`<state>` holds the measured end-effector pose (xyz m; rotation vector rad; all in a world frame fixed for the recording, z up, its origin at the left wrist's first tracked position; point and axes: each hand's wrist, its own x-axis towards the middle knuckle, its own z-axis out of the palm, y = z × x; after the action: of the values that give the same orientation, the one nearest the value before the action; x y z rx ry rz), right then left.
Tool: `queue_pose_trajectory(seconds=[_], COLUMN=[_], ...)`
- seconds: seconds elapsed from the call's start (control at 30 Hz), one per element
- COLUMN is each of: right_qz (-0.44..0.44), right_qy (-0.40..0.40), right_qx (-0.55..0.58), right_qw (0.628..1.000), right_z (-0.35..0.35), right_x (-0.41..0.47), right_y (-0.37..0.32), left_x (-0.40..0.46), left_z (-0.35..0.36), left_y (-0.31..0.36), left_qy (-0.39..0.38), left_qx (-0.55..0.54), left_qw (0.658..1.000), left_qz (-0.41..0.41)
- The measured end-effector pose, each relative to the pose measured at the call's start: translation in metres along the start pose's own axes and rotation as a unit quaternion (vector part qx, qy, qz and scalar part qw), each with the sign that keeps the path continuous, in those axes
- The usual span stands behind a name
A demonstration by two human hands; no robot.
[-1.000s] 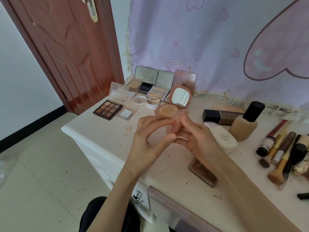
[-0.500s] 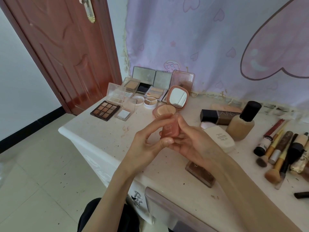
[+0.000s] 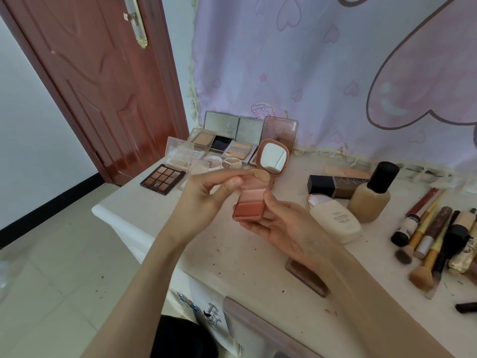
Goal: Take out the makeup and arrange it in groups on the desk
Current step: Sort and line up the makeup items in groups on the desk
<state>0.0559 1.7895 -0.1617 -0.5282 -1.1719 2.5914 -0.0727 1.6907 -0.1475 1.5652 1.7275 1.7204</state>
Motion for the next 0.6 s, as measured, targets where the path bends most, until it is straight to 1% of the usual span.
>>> queue_pose_trajectory(seconds=[0.1, 0.17, 0.23, 0.27, 0.3, 0.33, 0.37, 0.4, 0.43, 0.47, 0.53, 0.6], right_qz=[0.011, -0.007, -0.040, -0.062, -0.091, -0.127, -0.159, -0.174, -0.172, -0.161, -0.149, -0.139], right_qy=[0.003, 0.014, 0.049, 0.077, 0.109, 0.129, 0.128, 0.112, 0.090, 0.072, 0.042, 0.021], right_qx=[-0.007, -0.041, -0.118, -0.194, -0.301, -0.427, -0.540, -0.630, -0.694, -0.740, -0.795, -0.819], right_qw=[1.000, 0.999, 0.991, 0.976, 0.943, 0.886, 0.816, 0.749, 0.693, 0.649, 0.586, 0.556], right_z=[0.000, 0.001, 0.002, 0.002, 0.001, 0.000, -0.002, -0.002, -0.002, -0.004, -0.006, -0.008], right_x=[0.003, 0.003, 0.003, 0.003, 0.001, 0.000, -0.001, -0.002, -0.002, -0.001, 0.002, 0.003], right_y=[0.007, 0.009, 0.012, 0.014, 0.016, 0.017, 0.019, 0.020, 0.021, 0.022, 0.025, 0.028], left_x=[0.019, 0.030, 0.038, 0.042, 0.046, 0.049, 0.053, 0.056, 0.060, 0.063, 0.070, 0.076], left_z=[-0.010, -0.015, -0.023, -0.028, -0.032, -0.036, -0.039, -0.041, -0.043, -0.044, -0.044, -0.043], left_y=[0.003, 0.000, -0.005, -0.009, -0.013, -0.018, -0.022, -0.027, -0.032, -0.035, -0.041, -0.046], left_qy=[-0.003, -0.011, -0.022, -0.030, -0.037, -0.043, -0.046, -0.049, -0.052, -0.057, -0.077, -0.100], left_qx=[0.026, 0.047, 0.068, 0.078, 0.089, 0.101, 0.115, 0.127, 0.139, 0.152, 0.189, 0.219], left_qw=[1.000, 0.998, 0.996, 0.995, 0.993, 0.992, 0.989, 0.987, 0.984, 0.981, 0.972, 0.963], left_qz=[-0.010, -0.028, -0.047, -0.056, -0.063, -0.068, -0.076, -0.087, -0.100, -0.110, -0.119, -0.124])
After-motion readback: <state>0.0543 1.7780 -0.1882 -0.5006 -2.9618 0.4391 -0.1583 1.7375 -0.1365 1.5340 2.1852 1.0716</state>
